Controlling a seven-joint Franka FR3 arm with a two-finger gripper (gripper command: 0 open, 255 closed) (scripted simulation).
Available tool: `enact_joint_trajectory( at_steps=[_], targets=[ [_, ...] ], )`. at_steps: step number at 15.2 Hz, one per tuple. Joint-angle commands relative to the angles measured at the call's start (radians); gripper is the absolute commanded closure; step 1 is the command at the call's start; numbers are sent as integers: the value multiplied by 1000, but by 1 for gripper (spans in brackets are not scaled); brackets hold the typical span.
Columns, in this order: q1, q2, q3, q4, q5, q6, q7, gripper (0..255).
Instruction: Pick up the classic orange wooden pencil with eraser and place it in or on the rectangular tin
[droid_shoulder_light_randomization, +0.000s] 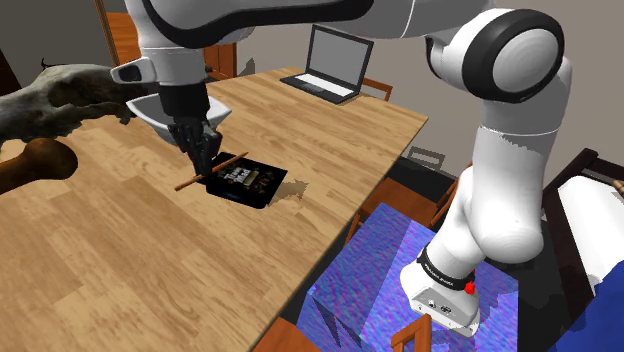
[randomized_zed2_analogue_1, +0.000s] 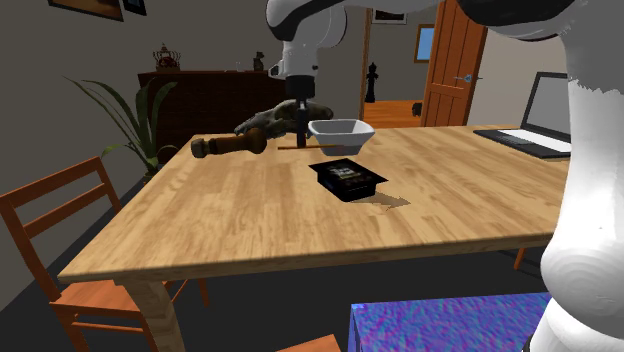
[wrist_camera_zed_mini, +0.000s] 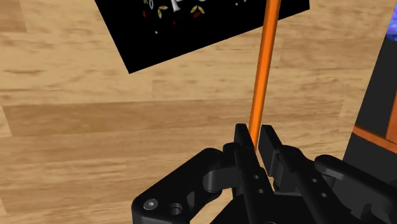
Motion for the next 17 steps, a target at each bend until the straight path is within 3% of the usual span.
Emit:
enact_joint_trajectory(
  at_steps=[1,7,17],
  targets=[
    [-30,-20,-14,-27,1,3,-44,255],
    [-124,-67,-64,-65,-3,-18,-184,255],
    [-124,-51,-66,-176,-6,109,-191,255]
  ],
)
